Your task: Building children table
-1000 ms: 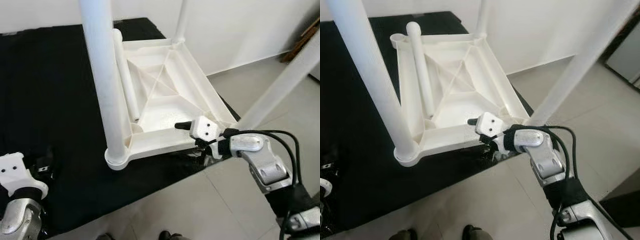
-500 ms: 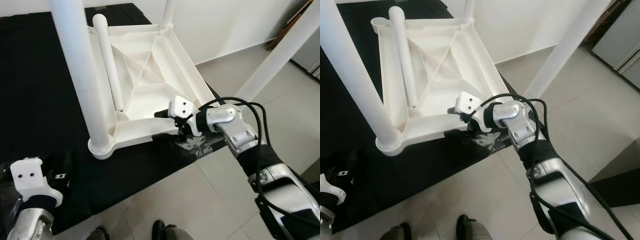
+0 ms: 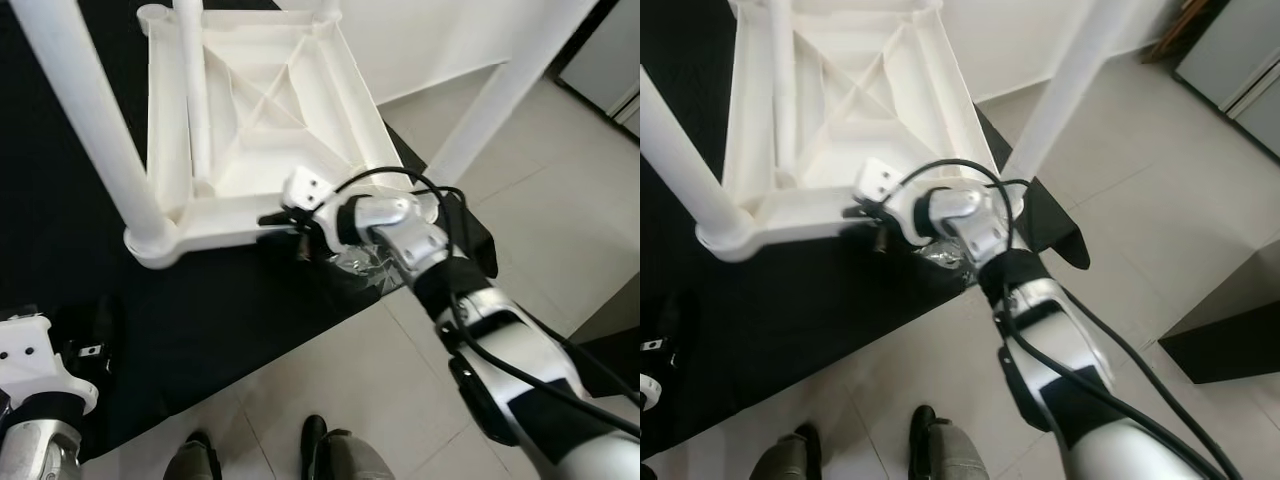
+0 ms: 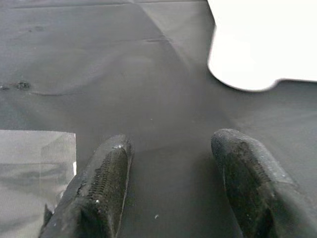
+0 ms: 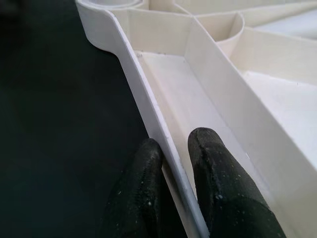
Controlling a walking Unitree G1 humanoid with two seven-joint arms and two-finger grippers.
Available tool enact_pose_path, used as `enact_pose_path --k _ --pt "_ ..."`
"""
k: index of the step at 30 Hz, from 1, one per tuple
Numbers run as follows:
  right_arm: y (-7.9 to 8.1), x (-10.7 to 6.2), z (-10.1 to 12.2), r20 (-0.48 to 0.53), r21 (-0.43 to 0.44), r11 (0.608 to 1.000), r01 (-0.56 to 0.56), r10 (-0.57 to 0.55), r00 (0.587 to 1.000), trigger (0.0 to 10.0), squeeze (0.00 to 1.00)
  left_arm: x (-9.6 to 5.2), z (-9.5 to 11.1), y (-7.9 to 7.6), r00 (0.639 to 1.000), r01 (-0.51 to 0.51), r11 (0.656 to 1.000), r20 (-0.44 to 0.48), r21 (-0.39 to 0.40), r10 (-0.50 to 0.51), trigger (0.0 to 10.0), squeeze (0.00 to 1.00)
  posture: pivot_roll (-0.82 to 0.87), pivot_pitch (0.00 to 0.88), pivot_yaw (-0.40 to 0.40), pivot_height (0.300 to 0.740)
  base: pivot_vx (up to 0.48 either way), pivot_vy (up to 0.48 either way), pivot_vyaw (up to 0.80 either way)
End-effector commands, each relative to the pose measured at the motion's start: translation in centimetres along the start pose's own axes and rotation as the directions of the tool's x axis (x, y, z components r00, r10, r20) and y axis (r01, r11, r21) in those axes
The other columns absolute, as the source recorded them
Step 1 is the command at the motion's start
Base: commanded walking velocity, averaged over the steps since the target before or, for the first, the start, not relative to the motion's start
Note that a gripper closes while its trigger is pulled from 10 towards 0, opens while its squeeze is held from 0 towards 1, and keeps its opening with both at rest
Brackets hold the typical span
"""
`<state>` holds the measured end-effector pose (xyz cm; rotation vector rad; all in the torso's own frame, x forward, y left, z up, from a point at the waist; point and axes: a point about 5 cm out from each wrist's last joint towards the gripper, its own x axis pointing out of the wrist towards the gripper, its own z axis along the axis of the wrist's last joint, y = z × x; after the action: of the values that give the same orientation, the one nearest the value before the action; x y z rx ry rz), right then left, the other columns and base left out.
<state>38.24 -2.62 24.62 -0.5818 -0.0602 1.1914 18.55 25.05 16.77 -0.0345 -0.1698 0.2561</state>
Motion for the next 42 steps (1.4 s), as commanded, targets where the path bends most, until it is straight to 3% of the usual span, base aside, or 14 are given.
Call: enact_pose_path --k 1,2,3,8,10,13,14,19,25,32,34,36,40,42 --pt "-0.5 0.6 0.8 0.052 0.036 0.996 0.088 -0.089 0.995 8.4 0.0 -0.3 -0.5 0.2 0.999 -0.007 1.0 -0.043 0.013 0.007 10.0 0.0 0.14 0.382 -0.172 0.74 0.0 0.0 0.0" --pt "-0.5 0.6 0.8 0.052 0.036 0.996 0.088 -0.089 0.995 8.4 0.0 -0.3 -0.5 0.2 0.999 -0.007 1.0 -0.043 0.013 0.007 10.0 0.0 0.14 0.382 -0.172 0.74 0.0 0.0 0.0" --pt "-0.4 1.8 2.4 0.099 0.05 0.992 0.117 -0.122 0.988 10.0 0.0 -0.2 -0.4 0.1 0.999 -0.006 1.0 -0.037 0.013 0.006 10.0 0.0 0.14 0.382 -0.174 0.74 0.0 0.0 0.0" --pt "0.0 3.8 6.0 0.215 0.114 0.983 0.143 -0.165 0.963 10.0 0.0 -0.1 -0.2 0.0 1.0 -0.01 1.0 -0.026 0.016 0.011 10.0 0.0 0.16 0.381 -0.181 0.74 0.0 0.0 0.0" --pt "0.5 5.0 9.4 0.343 0.185 0.977 0.106 -0.165 0.925 10.0 0.0 -0.1 -0.1 0.1 1.0 -0.021 1.0 -0.022 0.02 0.021 10.0 0.0 0.16 0.378 -0.184 0.74 0.0 0.0 0.0" --pt "0.5 5.0 9.4 0.343 0.185 0.977 0.106 -0.165 0.925 10.0 0.0 -0.1 -0.1 0.1 1.0 -0.021 1.0 -0.022 0.02 0.021 10.0 0.0 0.16 0.378 -0.184 0.74 0.0 0.0 0.0" --pt "1.1 5.6 11.5 0.43 0.222 0.974 0.043 -0.137 0.892 10.0 0.0 -0.1 -0.1 0.1 0.999 -0.027 0.999 -0.02 0.023 0.027 10.0 0.0 0.16 0.376 -0.186 0.74 0.0 0.0 0.0" --pt "3.4 6.5 15.0 0.625 0.236 0.947 -0.217 0.024 0.78 10.0 0.0 0.1 0.0 0.3 0.998 -0.053 0.998 -0.014 0.037 0.053 10.0 0.0 0.15 0.37 -0.183 0.74 0.0 0.0 0.0" --pt "4.4 6.6 14.9 0.65 0.197 0.939 -0.281 0.089 0.754 10.0 0.0 0.3 -0.1 0.9 0.994 -0.102 0.992 -0.015 0.072 0.104 10.0 0.0 0.14 0.362 -0.176 0.74 0.0 0.0 0.0" --pt "4.3 4.1 11.5 0.692 0.21 0.941 -0.266 0.049 0.72 10.0 0.0 1.8 1.5 0.5 0.995 -0.09 0.994 0.051 0.056 0.087 10.0 0.0 0.11 0.332 -0.161 0.74 0.0 0.0 0.0" --pt "5.2 2.8 9.4 0.692 0.228 0.929 -0.29 0.055 0.72 10.0 0.0 2.3 2.3 0.2 0.995 -0.059 0.997 0.086 0.052 0.054 10.0 0.0 0.1 0.32 -0.158 0.74 0.0 0.0 0.0" --pt "8.0 0.9 6.7 0.678 0.228 0.902 -0.365 0.122 0.725 10.0 0.0 2.8 2.7 0.0 0.995 -0.018 0.999 0.1 0.045 0.013 10.0 0.0 0.08 0.297 -0.151 0.74 0.0 0.0 0.0" --pt "9.1 0.3 6.0 0.673 0.227 0.889 -0.397 0.151 0.724 10.0 0.0 2.9 2.8 0.0 0.995 -0.005 0.999 0.101 0.045 0.001 10.0 0.0 0.07 0.292 -0.148 0.74 0.0 0.0 0.0" --pt "12.1 -1.0 2.1 0.594 0.321 0.865 -0.387 0.134 0.793 10.0 0.0 3.3 2.9 -0.3 0.988 0.11 0.994 0.109 -0.009 -0.108 10.0 0.0 0.06 0.267 -0.13 0.74 0.0 0.0 0.0"
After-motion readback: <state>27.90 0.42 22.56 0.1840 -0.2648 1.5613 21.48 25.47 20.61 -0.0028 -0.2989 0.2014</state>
